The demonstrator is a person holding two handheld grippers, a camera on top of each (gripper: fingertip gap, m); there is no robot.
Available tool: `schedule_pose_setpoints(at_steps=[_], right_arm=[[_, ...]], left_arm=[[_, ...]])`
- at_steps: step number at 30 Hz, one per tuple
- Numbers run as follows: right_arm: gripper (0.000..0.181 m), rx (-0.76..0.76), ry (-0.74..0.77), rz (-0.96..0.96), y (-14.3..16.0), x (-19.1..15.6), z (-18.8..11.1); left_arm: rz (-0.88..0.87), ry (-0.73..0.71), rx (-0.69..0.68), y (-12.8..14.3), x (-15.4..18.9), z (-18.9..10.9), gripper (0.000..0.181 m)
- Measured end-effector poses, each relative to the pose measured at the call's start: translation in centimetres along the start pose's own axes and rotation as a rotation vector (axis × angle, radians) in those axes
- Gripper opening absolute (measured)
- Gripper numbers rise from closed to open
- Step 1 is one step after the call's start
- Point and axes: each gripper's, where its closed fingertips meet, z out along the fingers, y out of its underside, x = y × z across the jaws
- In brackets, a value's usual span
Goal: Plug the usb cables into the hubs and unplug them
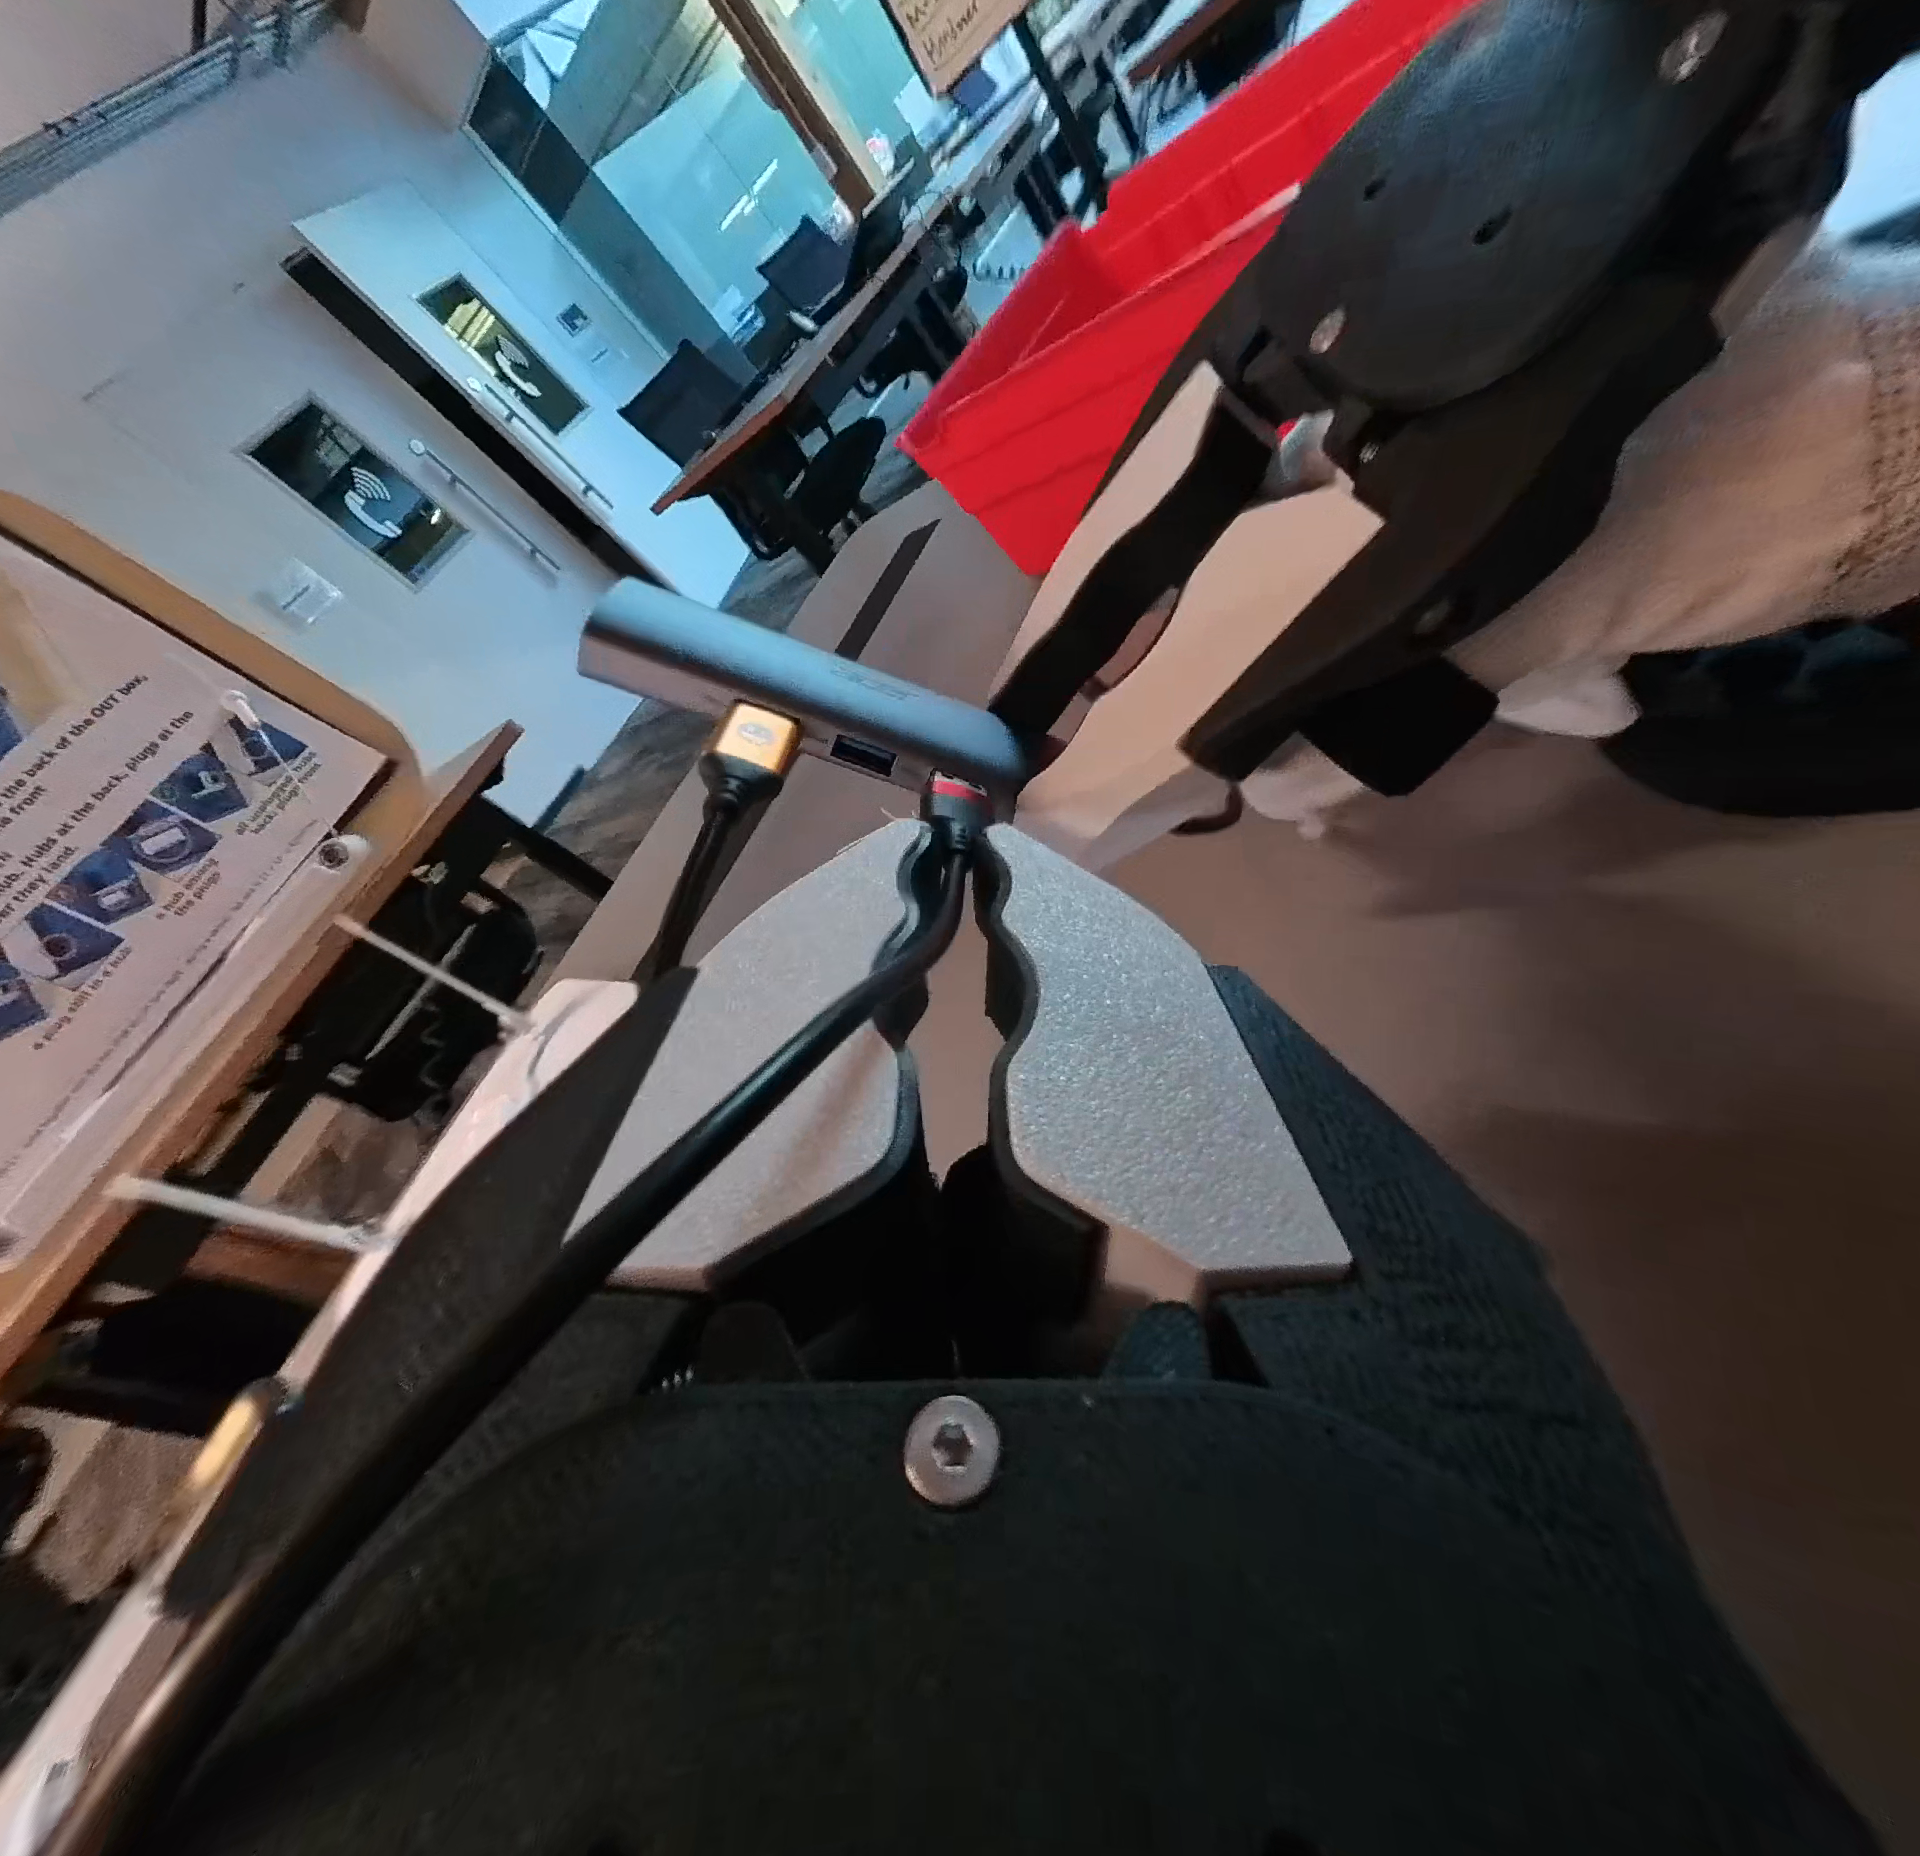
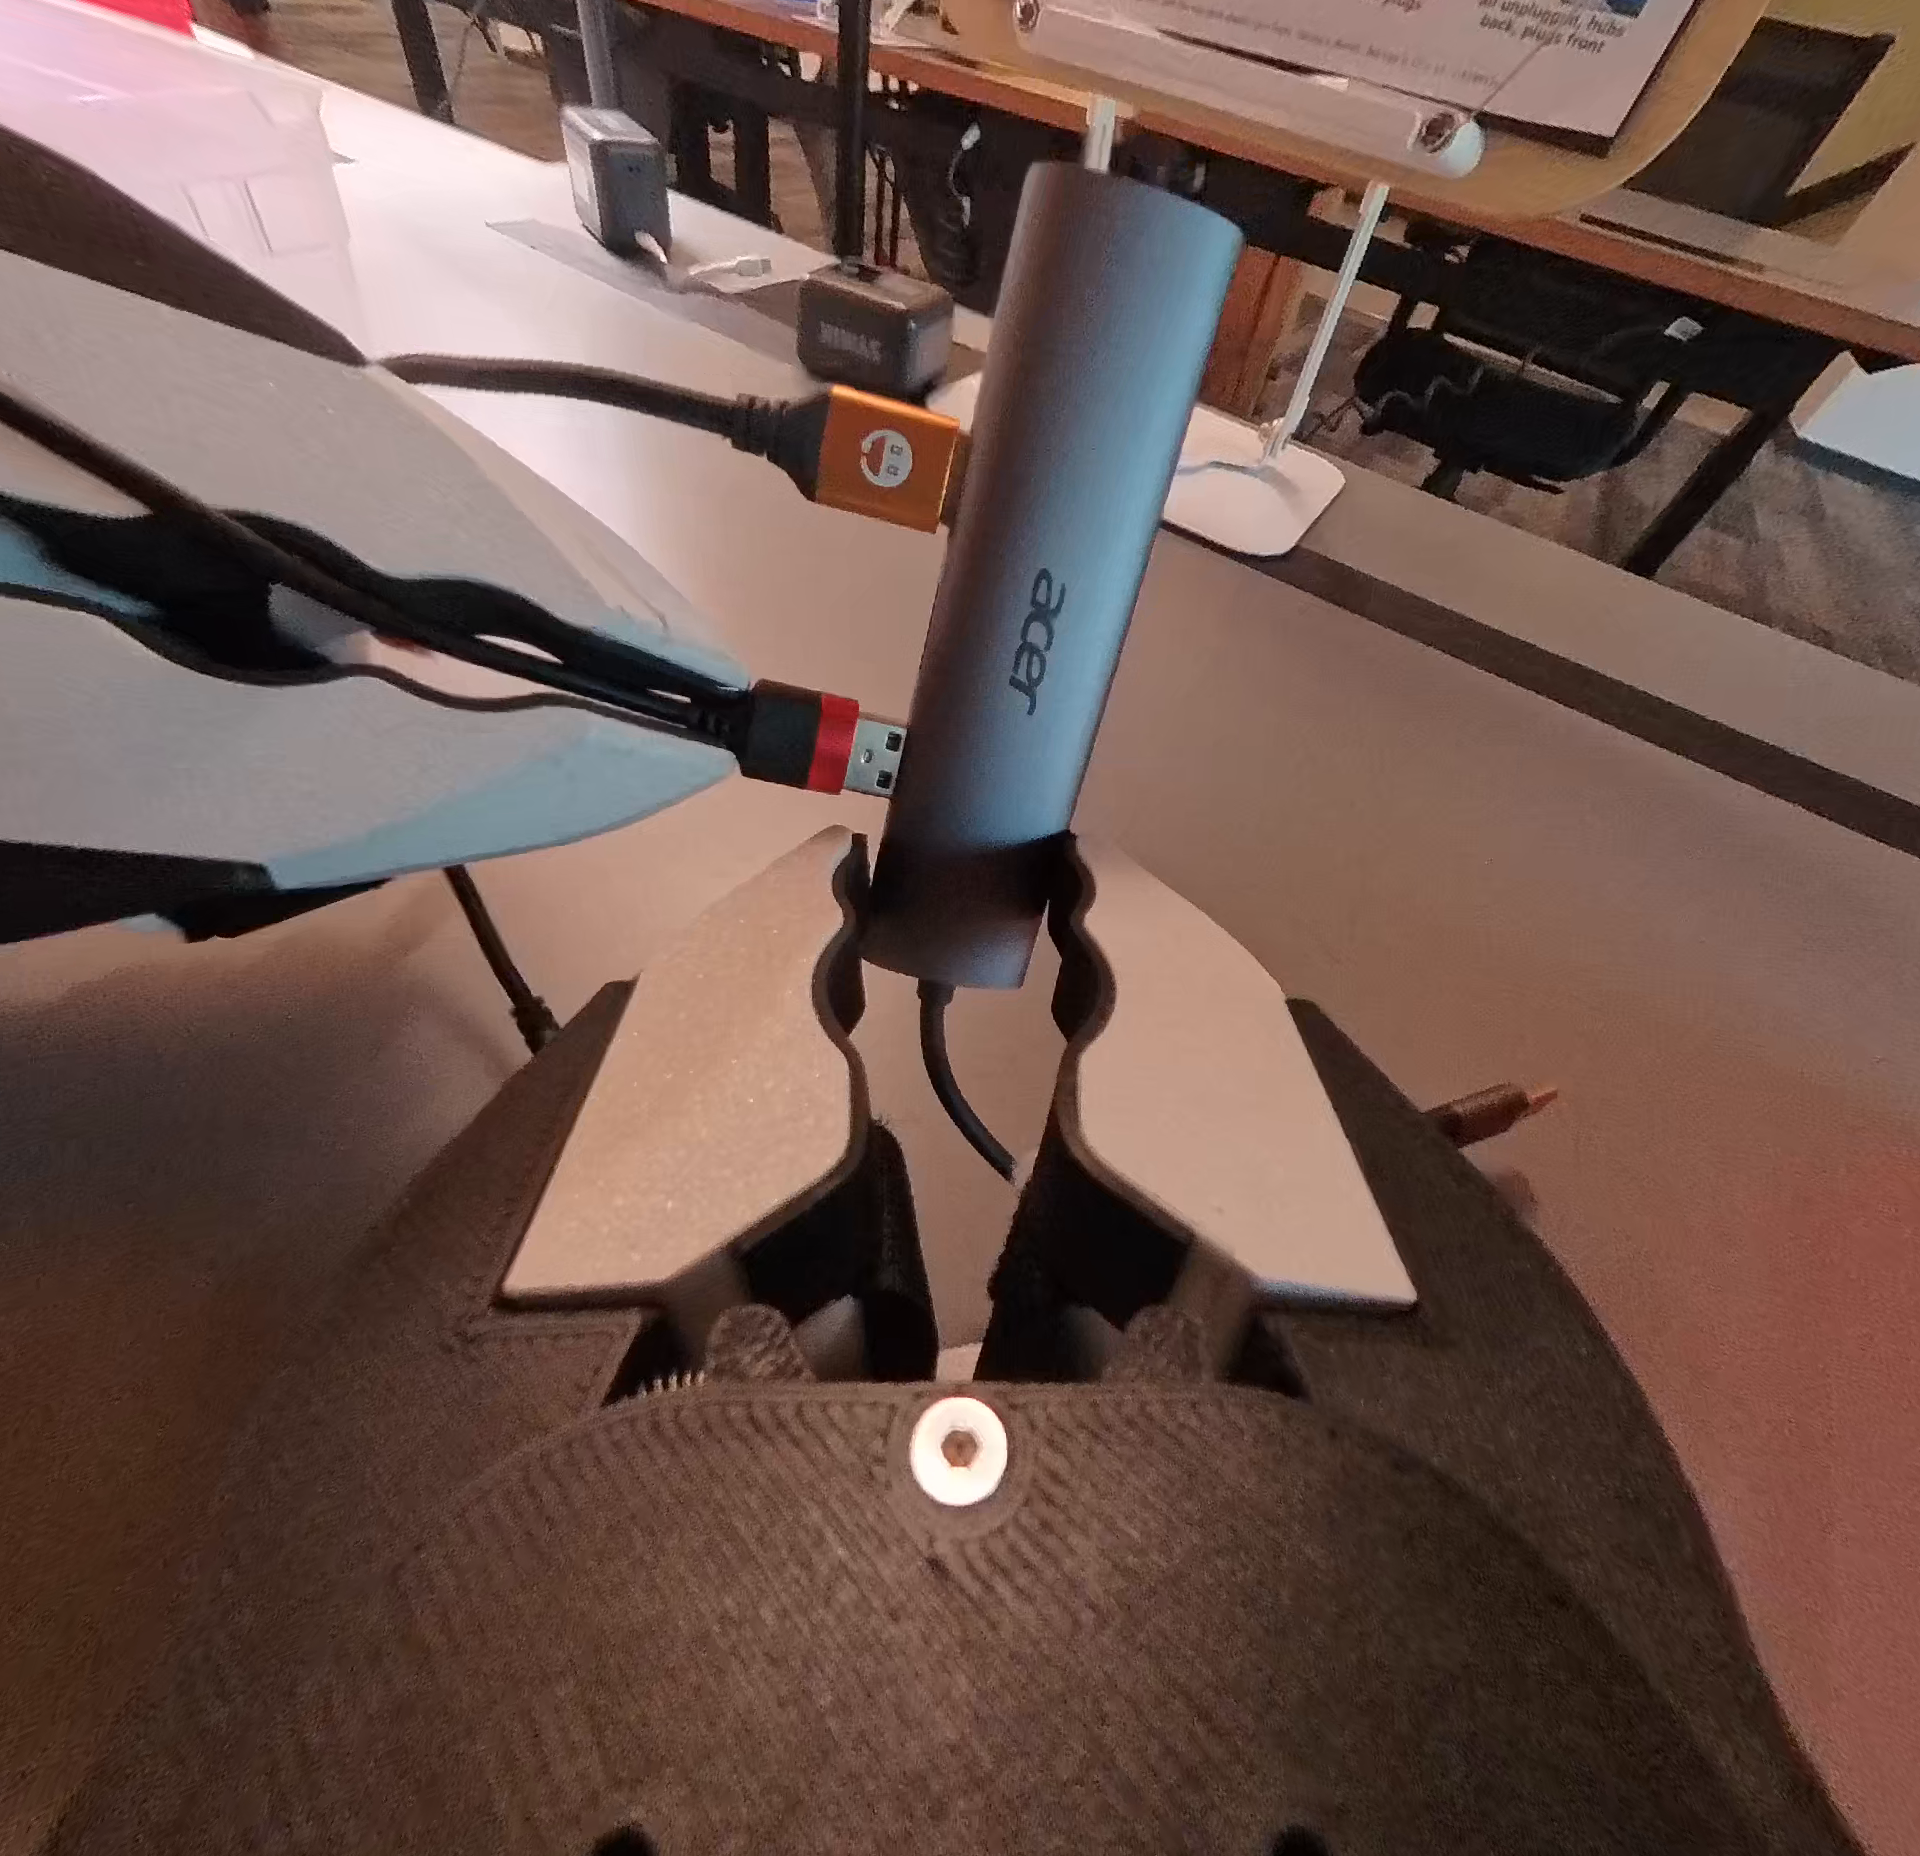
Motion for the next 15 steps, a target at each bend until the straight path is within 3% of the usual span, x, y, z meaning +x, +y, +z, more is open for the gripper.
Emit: schedule_pose_setpoints(at_steps=[2,7,15], right_arm=[[0.034,-0.031,0.027,-0.022,0.4,0.2,0.2],[0.033,-0.041,0.063,-0.038,0.4,0.5,0.3],[0.034,0.03,0.043,-0.044,-0.3,0.7,0.2]], left_arm=[[0.058,-0.021,-0.039,0.3,0.1,0.2,0.006],[0.014,-0.021,-0.11,1.9,-0.1,0.7,0.005],[-0.056,0.005,-0.022,0.8,-0.3,0.5,0.005]])
